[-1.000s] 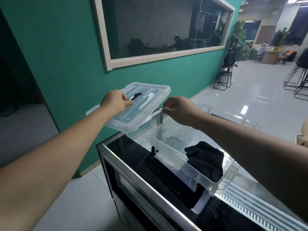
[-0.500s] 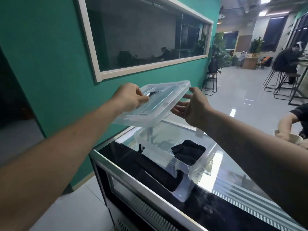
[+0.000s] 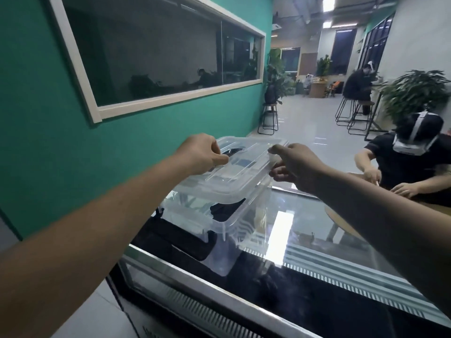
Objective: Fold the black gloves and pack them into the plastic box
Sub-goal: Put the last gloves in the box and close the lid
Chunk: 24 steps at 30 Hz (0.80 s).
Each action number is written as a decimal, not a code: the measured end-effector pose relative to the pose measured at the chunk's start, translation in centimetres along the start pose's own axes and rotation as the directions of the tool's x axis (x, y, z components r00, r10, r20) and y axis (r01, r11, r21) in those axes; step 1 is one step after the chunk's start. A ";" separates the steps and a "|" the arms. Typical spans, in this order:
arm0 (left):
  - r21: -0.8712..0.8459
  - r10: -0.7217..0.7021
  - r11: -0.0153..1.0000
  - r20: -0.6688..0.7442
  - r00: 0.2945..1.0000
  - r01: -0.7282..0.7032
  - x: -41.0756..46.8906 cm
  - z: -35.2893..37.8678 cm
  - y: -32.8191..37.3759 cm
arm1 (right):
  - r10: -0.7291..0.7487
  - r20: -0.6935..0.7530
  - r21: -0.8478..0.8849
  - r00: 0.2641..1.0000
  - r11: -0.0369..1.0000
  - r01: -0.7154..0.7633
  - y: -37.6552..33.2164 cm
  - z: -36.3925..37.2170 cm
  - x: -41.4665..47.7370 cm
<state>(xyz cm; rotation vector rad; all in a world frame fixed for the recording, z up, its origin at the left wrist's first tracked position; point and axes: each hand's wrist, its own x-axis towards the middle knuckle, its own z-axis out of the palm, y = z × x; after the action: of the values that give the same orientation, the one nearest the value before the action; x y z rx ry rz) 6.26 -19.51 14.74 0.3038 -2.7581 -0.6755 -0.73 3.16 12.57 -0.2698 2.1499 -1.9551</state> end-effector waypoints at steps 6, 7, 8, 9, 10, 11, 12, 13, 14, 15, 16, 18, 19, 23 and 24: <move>0.012 0.002 1.000 0.026 1.000 -0.002 -0.5 2.0 0.3 | 0.050 0.012 -0.098 0.999 0.994 -0.049 2.1 -1.5 -0.3; 0.013 -0.003 1.000 0.028 1.000 0.002 -0.6 2.2 0.0 | 0.051 0.020 -0.109 0.999 0.993 -0.048 2.5 -1.3 -0.3; 0.012 -0.008 1.000 0.031 0.999 0.007 -0.7 2.3 -0.3 | 0.047 0.031 -0.122 0.998 0.992 -0.043 2.9 -1.2 -0.2; 0.014 -0.011 1.000 0.033 0.999 0.011 -0.8 2.4 -0.5 | 0.041 0.043 -0.136 0.998 0.990 -0.035 3.3 -1.0 -0.2; 0.019 -0.013 1.000 0.031 0.999 0.012 -0.8 2.4 -0.8 | 0.029 0.054 -0.148 0.998 0.989 -0.021 3.5 -0.7 -0.2; 0.025 -0.013 1.000 0.026 1.000 0.012 -0.8 2.4 -1.0 | 0.012 0.062 -0.157 0.998 0.988 -0.002 3.7 -0.5 -0.2; 0.029 -0.013 0.999 0.021 1.000 0.013 -0.7 2.3 -1.2 | -0.008 0.065 -0.169 0.998 0.985 0.019 3.7 -0.4 -0.3; 0.030 -0.012 0.999 0.016 1.000 0.012 -0.7 2.3 -1.3 | -0.025 0.064 -0.183 0.998 0.983 0.036 3.7 -0.3 -0.2; 0.034 -0.011 0.999 0.014 1.000 0.011 -0.6 2.2 -1.6 | -0.035 0.061 -0.197 0.997 0.979 0.047 3.7 -0.2 -0.1; 0.036 -0.009 0.999 0.014 1.000 0.009 -0.5 2.2 -1.6 | -0.043 0.059 -0.215 0.997 0.975 0.055 3.7 -0.2 0.0; 0.039 -0.010 0.999 0.013 1.000 0.010 -0.4 2.3 -1.8 | -0.051 0.060 -0.230 0.997 0.971 0.063 3.7 -0.1 0.1; 0.032 -0.015 0.999 0.010 1.000 0.014 -0.2 2.4 -2.0 | -0.067 0.054 -0.255 0.996 0.964 0.079 3.8 0.0 0.4; 0.030 -0.015 0.999 0.009 1.000 0.015 -0.1 2.4 -2.1 | -0.073 0.047 -0.257 0.996 0.963 0.083 3.9 0.1 0.6; 0.047 -0.022 0.999 0.023 0.999 0.021 0.2 2.8 -2.4 | -0.066 0.022 -0.216 0.998 0.974 0.070 4.4 0.4 1.0; 0.066 -0.022 0.998 0.025 0.999 0.020 0.2 2.9 -2.4 | -0.058 0.018 -0.198 0.998 0.978 0.061 4.6 0.5 1.2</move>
<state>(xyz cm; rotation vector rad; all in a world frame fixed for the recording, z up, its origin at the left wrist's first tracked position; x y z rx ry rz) 5.48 -20.41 11.18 0.3411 -2.8094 -0.5987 -1.67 2.83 7.95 -0.3830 2.3574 -1.7635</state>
